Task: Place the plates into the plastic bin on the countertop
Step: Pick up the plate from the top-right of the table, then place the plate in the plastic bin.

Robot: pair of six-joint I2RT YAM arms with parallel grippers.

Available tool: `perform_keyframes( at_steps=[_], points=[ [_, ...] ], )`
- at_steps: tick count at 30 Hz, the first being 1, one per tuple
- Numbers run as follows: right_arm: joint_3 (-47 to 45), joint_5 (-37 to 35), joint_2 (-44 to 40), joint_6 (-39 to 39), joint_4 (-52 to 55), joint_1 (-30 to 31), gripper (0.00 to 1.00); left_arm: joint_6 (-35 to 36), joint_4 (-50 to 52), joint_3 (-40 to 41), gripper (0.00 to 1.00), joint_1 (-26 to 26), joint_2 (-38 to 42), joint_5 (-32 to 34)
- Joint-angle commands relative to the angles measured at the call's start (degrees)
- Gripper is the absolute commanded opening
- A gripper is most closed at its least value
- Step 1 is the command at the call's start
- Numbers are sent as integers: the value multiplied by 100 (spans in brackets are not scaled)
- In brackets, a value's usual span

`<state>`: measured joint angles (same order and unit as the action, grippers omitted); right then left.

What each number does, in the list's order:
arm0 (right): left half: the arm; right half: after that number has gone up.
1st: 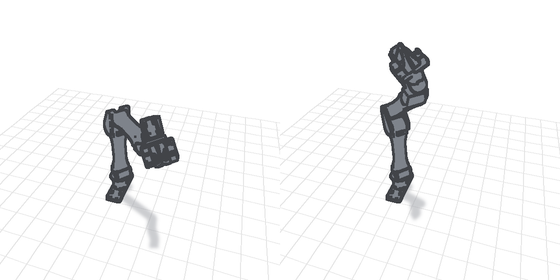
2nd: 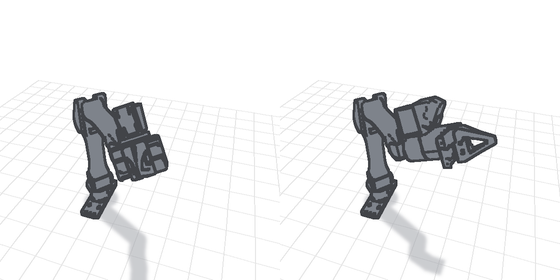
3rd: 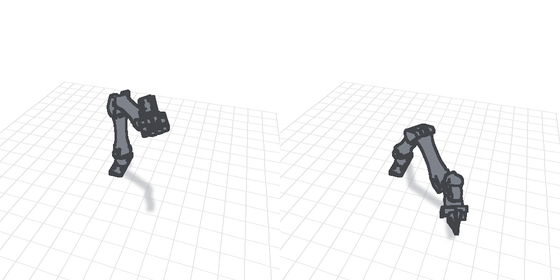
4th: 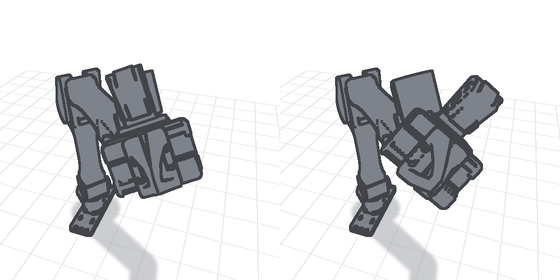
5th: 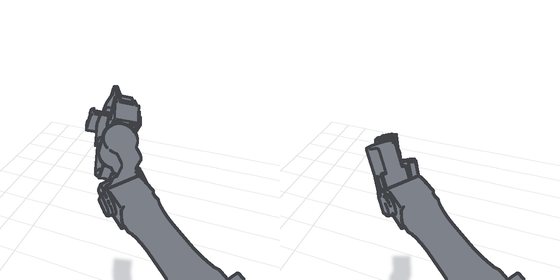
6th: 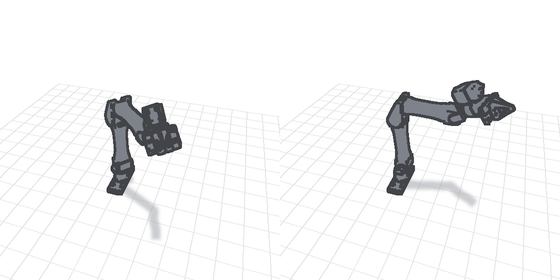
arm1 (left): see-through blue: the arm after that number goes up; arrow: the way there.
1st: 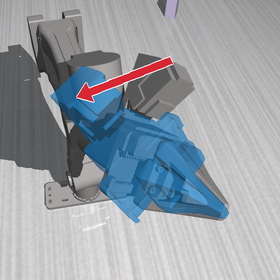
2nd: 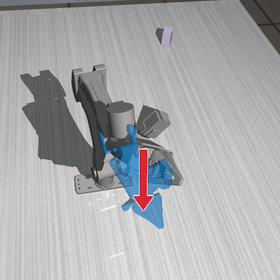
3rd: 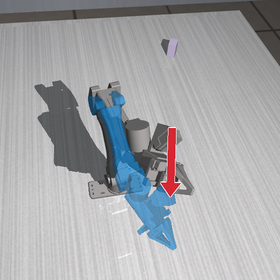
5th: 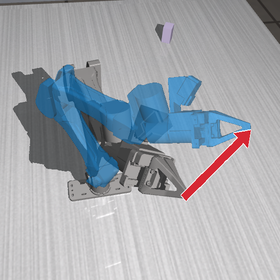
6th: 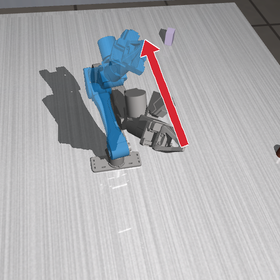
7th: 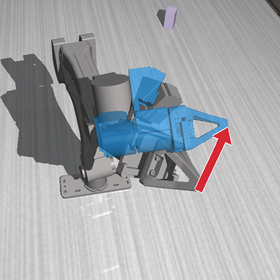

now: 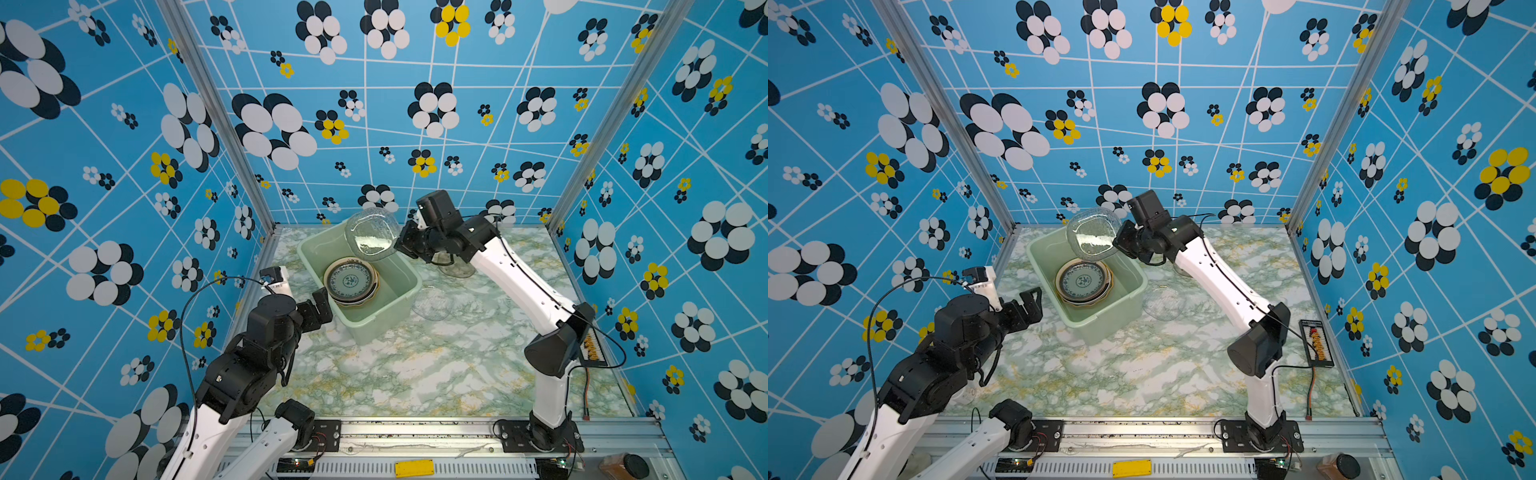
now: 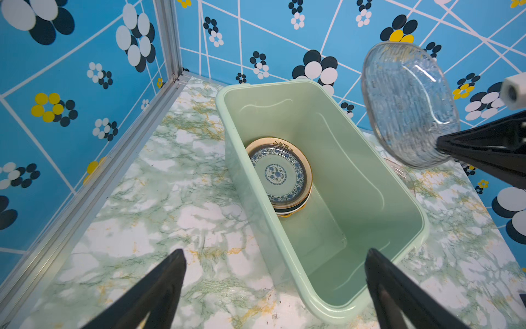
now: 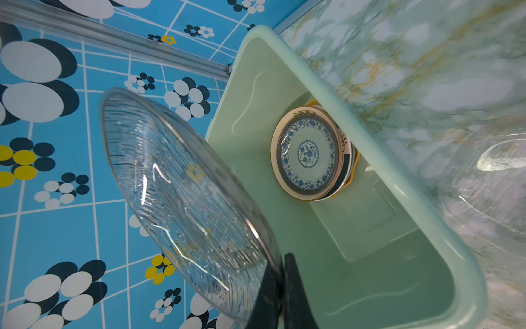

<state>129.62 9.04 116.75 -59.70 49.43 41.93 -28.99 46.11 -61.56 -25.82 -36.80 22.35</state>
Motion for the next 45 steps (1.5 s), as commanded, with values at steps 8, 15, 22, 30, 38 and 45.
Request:
perform_keyframes(
  at_steps=[8,15,22,30,38,45],
  points=[
    [2040,-170,2052,-779,552,342,0,325,124,-32,99,60,217,490],
    [2199,-246,2617,-764,579,342,0,486,23,36,99,69,121,437],
    [2199,-185,2992,-883,440,341,0,537,-106,163,99,86,54,384],
    [2318,-389,3121,-747,427,418,0,554,-188,226,99,121,-3,332],
    [2305,-695,2812,-227,547,506,0,515,-177,222,99,139,40,270],
    [2016,-618,2590,-510,342,609,0,428,-124,197,99,139,112,209]
  ],
)
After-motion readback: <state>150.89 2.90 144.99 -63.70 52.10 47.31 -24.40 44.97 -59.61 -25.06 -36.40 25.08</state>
